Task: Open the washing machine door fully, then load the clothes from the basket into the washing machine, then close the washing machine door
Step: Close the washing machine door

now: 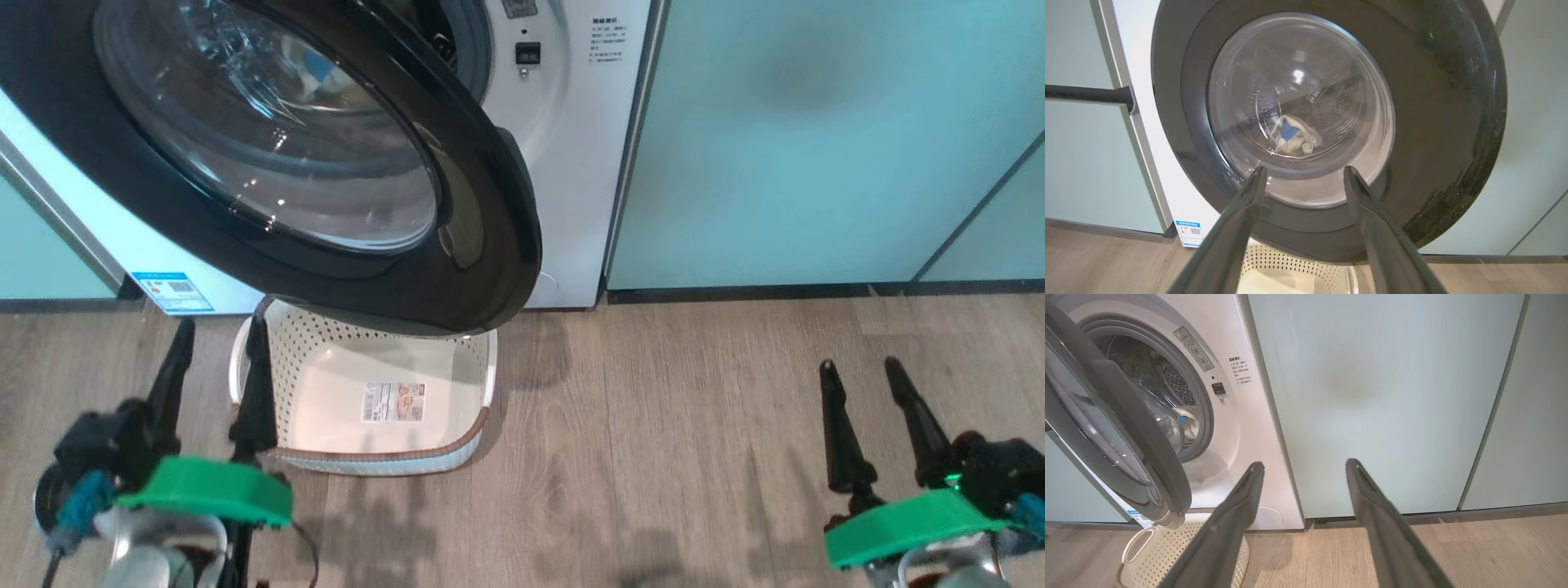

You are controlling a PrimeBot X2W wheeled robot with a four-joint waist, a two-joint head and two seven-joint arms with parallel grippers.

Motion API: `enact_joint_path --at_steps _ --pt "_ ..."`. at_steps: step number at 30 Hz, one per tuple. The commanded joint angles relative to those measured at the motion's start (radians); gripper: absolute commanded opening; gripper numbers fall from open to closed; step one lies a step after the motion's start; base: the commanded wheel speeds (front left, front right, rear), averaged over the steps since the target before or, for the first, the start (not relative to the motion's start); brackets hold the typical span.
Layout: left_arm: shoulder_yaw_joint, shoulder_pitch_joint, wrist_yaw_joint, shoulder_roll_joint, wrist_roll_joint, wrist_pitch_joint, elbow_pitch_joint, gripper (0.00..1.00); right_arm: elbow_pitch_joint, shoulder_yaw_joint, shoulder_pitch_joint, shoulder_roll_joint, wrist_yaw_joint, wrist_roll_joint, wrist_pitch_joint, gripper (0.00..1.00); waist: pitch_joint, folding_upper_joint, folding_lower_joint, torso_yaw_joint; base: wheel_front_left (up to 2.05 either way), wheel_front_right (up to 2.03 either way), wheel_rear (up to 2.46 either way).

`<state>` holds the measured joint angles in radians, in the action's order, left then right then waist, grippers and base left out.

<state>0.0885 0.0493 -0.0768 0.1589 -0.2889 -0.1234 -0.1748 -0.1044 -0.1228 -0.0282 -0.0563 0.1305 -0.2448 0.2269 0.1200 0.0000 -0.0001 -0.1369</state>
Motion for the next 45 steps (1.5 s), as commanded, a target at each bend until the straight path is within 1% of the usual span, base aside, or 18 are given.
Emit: enact_joint_path --at_steps 1,4,7,23,24,25,30,34,39,45 --pt "0.031 -0.018 -0.011 0.021 0.013 -0.004 -0.042 1.00 0.036 -0.018 -0.003 -0.013 0.000 0.007 -0.009 1.00 -0.007 0.0000 0.0001 0.005 0.00 0.00 0.00" --pt "0.028 0.028 -0.029 0.014 0.031 -0.004 -0.046 1.00 0.042 -0.017 0.010 -0.014 0.000 0.008 -0.016 1.00 -0.017 0.0000 0.0001 0.008 0.00 0.00 0.00" --pt "0.016 0.060 -0.034 -0.001 0.030 -0.007 -0.045 1.00 0.051 -0.018 0.020 -0.017 0.000 0.010 -0.027 1.00 -0.025 0.0000 0.0001 0.012 0.00 0.00 0.00" --pt "0.001 0.066 -0.047 -0.003 0.026 -0.008 -0.032 1.00 0.067 -0.017 0.026 -0.013 0.000 0.010 -0.036 1.00 -0.026 0.0000 0.0001 0.000 0.00 0.00 0.00" --pt "0.000 0.065 -0.047 -0.004 0.026 -0.008 -0.032 1.00 0.067 -0.014 0.027 -0.013 0.000 0.008 -0.035 0.76 -0.026 0.0000 0.0001 0.000 0.00 0.00 0.00" --pt "-0.002 0.065 -0.048 -0.003 0.026 -0.007 -0.032 1.00 0.066 -0.011 0.028 -0.012 0.000 0.004 -0.035 0.00 -0.026 0.0000 0.0001 0.001 0.00 0.00 0.00" --pt "-0.008 0.062 -0.051 -0.003 0.028 -0.007 -0.032 1.00 0.071 -0.010 0.022 -0.009 0.000 -0.003 -0.033 0.00 -0.023 0.0000 0.0001 0.006 0.00 0.00 0.00" --pt "-0.016 0.055 -0.055 -0.008 0.028 -0.008 -0.028 1.00 0.066 -0.009 0.011 -0.013 0.000 -0.003 -0.032 0.00 -0.017 0.0000 0.0001 0.025 0.00 0.00 0.00" --pt "-0.032 0.040 -0.054 -0.012 0.031 -0.014 -0.019 1.00 0.043 -0.024 -0.026 -0.030 0.000 -0.014 -0.028 0.00 -0.011 0.0000 0.0001 0.069 0.00 0.00 0.00" --pt "-0.057 0.015 -0.048 -0.016 0.032 -0.017 -0.006 1.00 -0.008 -0.045 -0.106 -0.048 0.000 -0.027 -0.014 0.00 0.001 0.0000 0.0001 0.141 0.00 0.00 0.00"
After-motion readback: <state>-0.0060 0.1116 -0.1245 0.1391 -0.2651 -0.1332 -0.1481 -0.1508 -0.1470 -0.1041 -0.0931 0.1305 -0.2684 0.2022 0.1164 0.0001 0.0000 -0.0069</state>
